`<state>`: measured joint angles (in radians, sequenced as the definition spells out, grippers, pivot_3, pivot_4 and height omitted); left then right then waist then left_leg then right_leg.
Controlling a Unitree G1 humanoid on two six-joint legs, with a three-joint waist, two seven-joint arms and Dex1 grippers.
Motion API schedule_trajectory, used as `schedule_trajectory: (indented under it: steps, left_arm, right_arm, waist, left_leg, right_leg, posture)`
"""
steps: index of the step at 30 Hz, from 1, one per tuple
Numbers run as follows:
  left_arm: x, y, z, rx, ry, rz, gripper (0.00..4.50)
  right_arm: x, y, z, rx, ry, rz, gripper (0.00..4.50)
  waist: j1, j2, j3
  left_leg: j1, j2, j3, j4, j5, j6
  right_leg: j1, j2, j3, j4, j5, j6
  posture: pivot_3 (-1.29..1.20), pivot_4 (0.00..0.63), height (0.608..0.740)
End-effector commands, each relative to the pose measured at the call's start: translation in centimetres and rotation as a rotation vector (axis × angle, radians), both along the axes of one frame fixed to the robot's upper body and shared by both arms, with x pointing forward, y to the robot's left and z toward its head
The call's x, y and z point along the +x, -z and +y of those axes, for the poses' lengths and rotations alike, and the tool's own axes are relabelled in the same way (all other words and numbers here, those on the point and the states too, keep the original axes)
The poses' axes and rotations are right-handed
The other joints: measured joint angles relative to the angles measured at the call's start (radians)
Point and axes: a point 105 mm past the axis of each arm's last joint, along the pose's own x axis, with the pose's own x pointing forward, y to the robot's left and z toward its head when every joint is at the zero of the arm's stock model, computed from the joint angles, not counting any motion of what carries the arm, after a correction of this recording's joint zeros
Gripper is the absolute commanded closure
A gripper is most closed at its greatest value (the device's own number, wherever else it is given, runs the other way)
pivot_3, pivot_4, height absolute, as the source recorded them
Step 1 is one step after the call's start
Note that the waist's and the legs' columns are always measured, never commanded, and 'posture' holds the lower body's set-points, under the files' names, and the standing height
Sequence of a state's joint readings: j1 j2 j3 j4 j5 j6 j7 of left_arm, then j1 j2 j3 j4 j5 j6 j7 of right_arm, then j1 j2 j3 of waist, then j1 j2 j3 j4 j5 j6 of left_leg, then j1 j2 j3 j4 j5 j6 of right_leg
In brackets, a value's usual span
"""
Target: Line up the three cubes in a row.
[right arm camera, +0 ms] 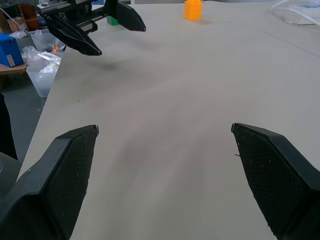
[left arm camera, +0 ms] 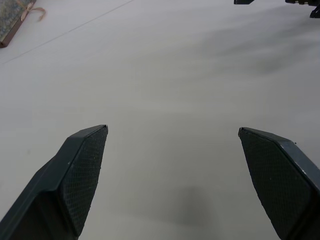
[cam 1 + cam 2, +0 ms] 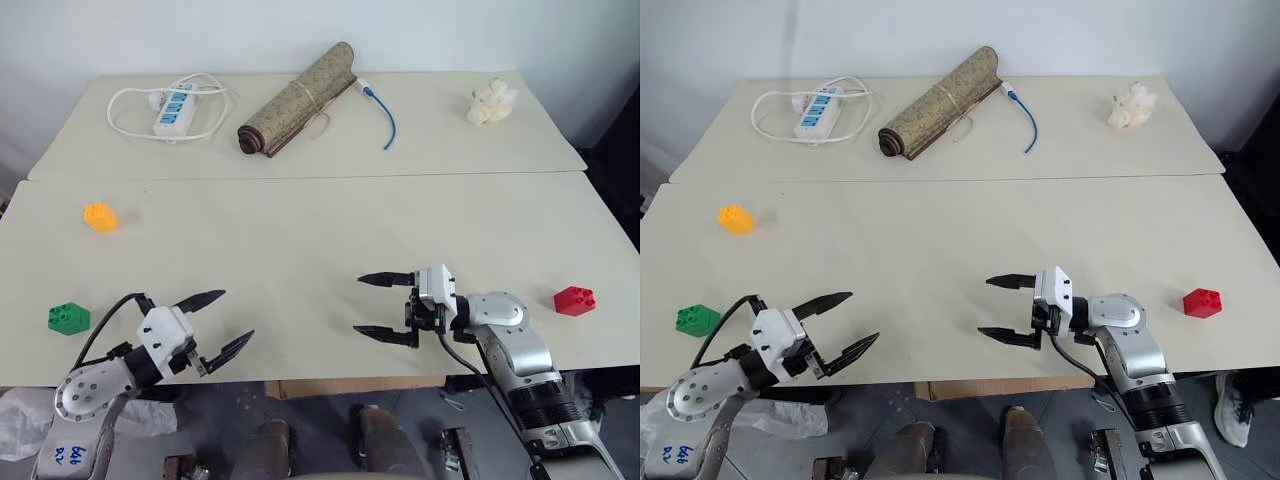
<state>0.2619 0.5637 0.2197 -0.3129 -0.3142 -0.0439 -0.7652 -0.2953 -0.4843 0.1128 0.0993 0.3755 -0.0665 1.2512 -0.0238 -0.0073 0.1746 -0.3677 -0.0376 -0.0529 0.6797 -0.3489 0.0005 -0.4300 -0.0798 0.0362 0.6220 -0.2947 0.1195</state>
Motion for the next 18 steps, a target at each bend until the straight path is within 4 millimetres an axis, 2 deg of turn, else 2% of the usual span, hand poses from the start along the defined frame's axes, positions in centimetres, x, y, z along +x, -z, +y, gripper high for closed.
schedule_trajectory:
  steps: [1,6,11,14,15,17,18]
  left_arm:
    - [-0.4,-0.8,0.3,-0.013,-0.029,-0.029,0.05]
    - [-0.3,-1.8,-0.3,-0.07,-0.008,-0.041,0.05]
    - [0.7,-3.7,-2.7,-0.076,0.135,-0.081,0.05]
    - [1.1,-4.3,-4.2,-0.084,0.229,-0.08,0.05]
    - [1.8,-4.5,-5.1,-0.095,0.285,-0.073,0.05]
    - [2.7,-4.6,-6.4,-0.101,0.367,-0.065,0.05]
    - [3.0,-4.7,-6.8,-0.099,0.394,-0.064,0.05]
  right_arm:
    - [-0.1,-1.0,0.0,0.017,-0.004,-0.052,0.0]
    - [-0.3,-2.1,0.2,0.063,0.014,-0.07,0.0]
    - [0.6,-6.0,-3.3,0.111,0.226,-0.138,0.0]
    - [0.6,-7.8,-6.9,0.117,0.4,-0.18,0.0]
    - [0.2,-8.2,-9.6,0.11,0.525,-0.185,0.0]
    - [-0.8,-8.7,-13.8,0.093,0.721,-0.204,0.0]
    - [-1.4,-8.8,-15.2,0.086,0.791,-0.215,0.0]
  waist:
    - [-0.001,0.0,0.0]
    - [0.001,0.0,0.0]
    - [0.026,0.001,0.0]
    - [0.031,0.001,0.0]
    - [0.032,0.001,0.0]
    - [0.056,0.001,0.0]
    - [0.057,0.001,0.0]
  left_leg:
    - [0.0,0.0,0.0,0.0,0.0,0.0]
    - [0.0,0.0,0.0,0.0,0.0,0.0]
    - [-0.001,-0.001,-0.001,0.001,0.0,0.0]
    - [-0.001,-0.001,-0.002,0.001,-0.001,0.0]
    - [-0.002,-0.001,-0.002,0.001,-0.001,0.0]
    - [-0.002,-0.002,-0.003,0.001,-0.001,0.0]
    - [-0.003,-0.002,-0.004,0.001,-0.001,0.001]
  right_leg:
    - [0.0,0.0,0.0,0.0,0.0,0.0]
    - [0.0,0.0,0.0,0.0,0.0,0.0]
    - [0.0,-0.001,-0.001,0.0,0.0,0.0]
    - [0.001,-0.001,-0.001,-0.001,0.0,0.0]
    - [0.001,-0.001,-0.001,-0.001,0.0,0.0]
    - [0.001,-0.001,-0.002,-0.001,0.0,0.0]
    - [0.001,-0.001,-0.003,-0.002,0.0,0.0]
  posture:
    - [0.0,0.15,0.74]
    - [0.0,0.15,0.74]
    - [0.0,0.15,0.74]
    - [0.0,0.15,0.74]
    - [0.0,0.15,0.74]
    - [0.0,0.15,0.74]
    - [0.0,0.15,0.74]
